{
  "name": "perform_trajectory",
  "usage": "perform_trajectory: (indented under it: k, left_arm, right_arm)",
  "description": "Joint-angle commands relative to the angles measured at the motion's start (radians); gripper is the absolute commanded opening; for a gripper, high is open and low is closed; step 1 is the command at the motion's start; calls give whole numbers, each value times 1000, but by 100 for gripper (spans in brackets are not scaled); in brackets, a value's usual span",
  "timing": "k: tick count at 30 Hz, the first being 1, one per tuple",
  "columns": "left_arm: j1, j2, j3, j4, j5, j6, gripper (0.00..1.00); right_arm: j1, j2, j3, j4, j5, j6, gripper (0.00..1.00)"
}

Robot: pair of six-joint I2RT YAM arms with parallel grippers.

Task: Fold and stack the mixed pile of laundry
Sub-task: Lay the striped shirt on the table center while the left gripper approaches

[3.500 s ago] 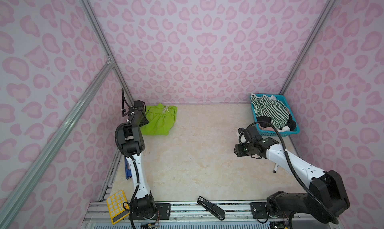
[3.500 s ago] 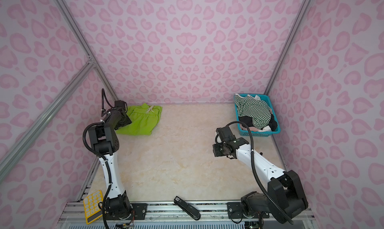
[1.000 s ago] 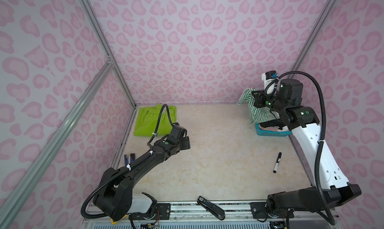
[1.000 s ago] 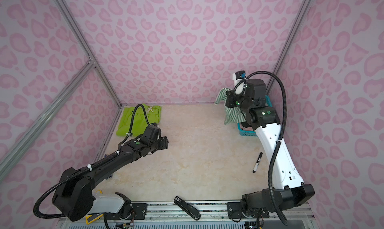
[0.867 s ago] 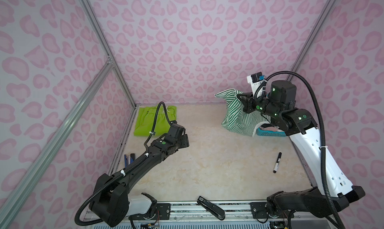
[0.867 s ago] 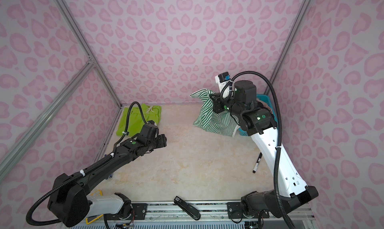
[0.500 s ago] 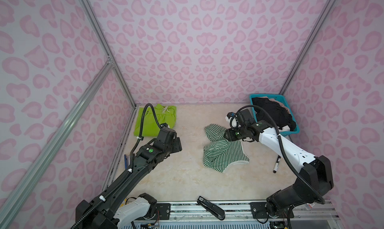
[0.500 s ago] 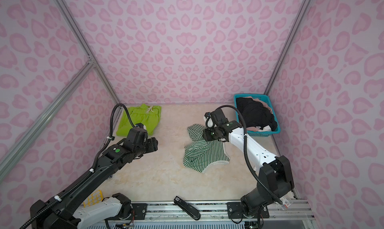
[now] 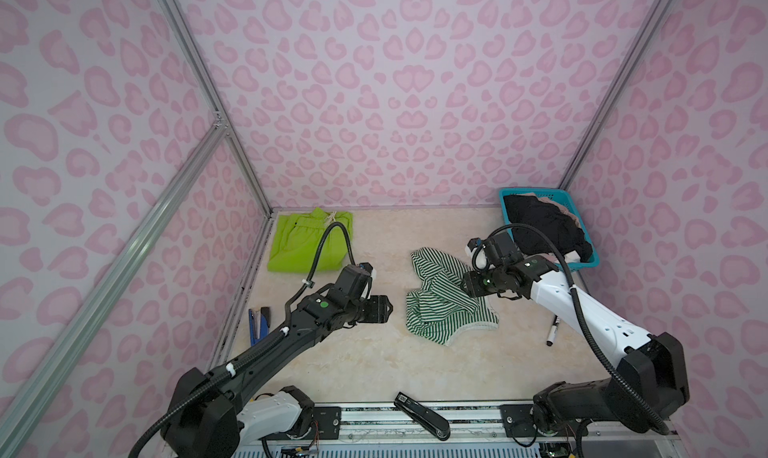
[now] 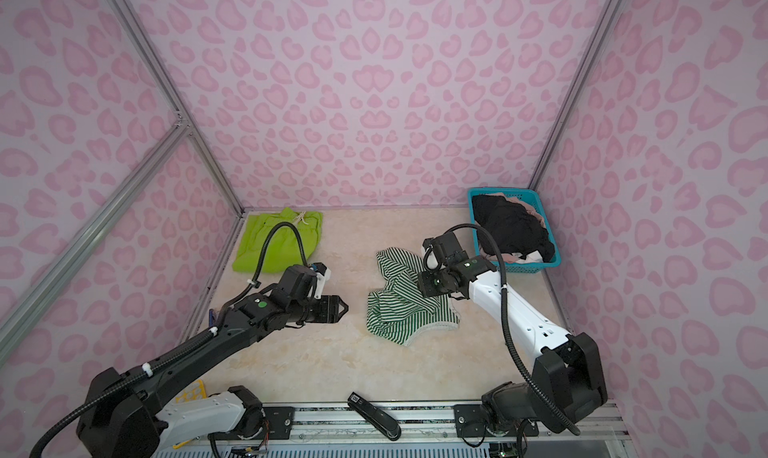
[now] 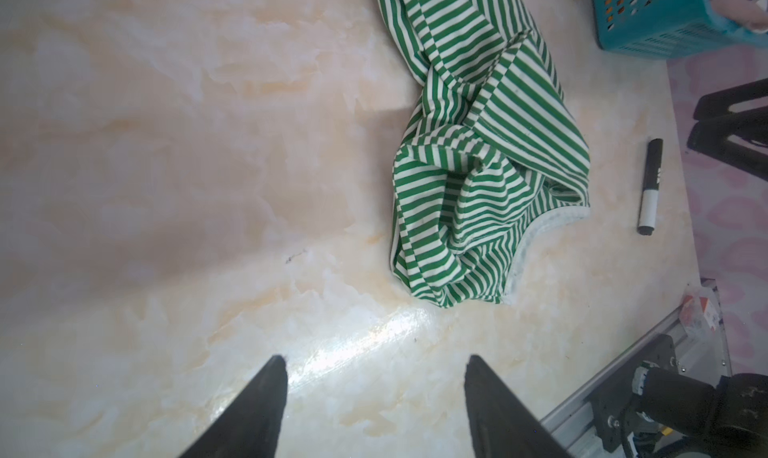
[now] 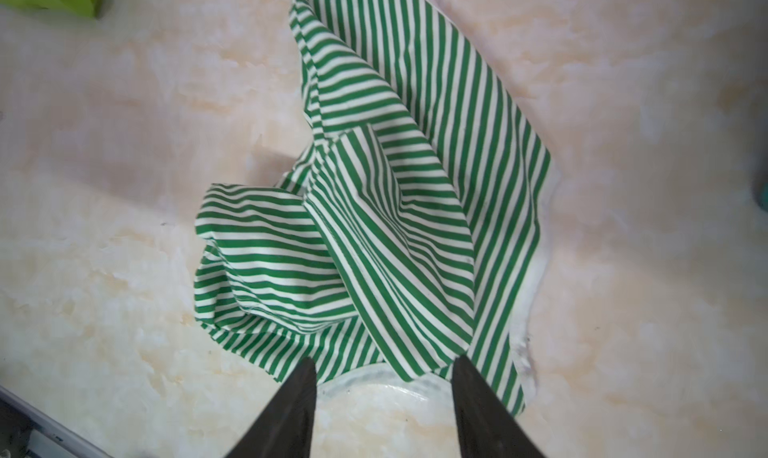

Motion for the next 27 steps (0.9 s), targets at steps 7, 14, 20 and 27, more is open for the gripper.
perform_trajectory:
  k: [7,14,20,27]
  left_arm:
    - [-121,346,154,209,66,-31,70]
    - [-139,469,162,304,120,-92,66]
    - [-145,510,177,351,153,-119,63]
    - [-149,396,209,177,-131,-150,63]
  right_arm:
    - [-26,129,-58,73,-55,-31,56]
    - [-47,182,-120,138,-76,-23,49]
    - [-81,194,-151,182,-99,-9,40]
    - [-97,187,-165,205,-107,2,21]
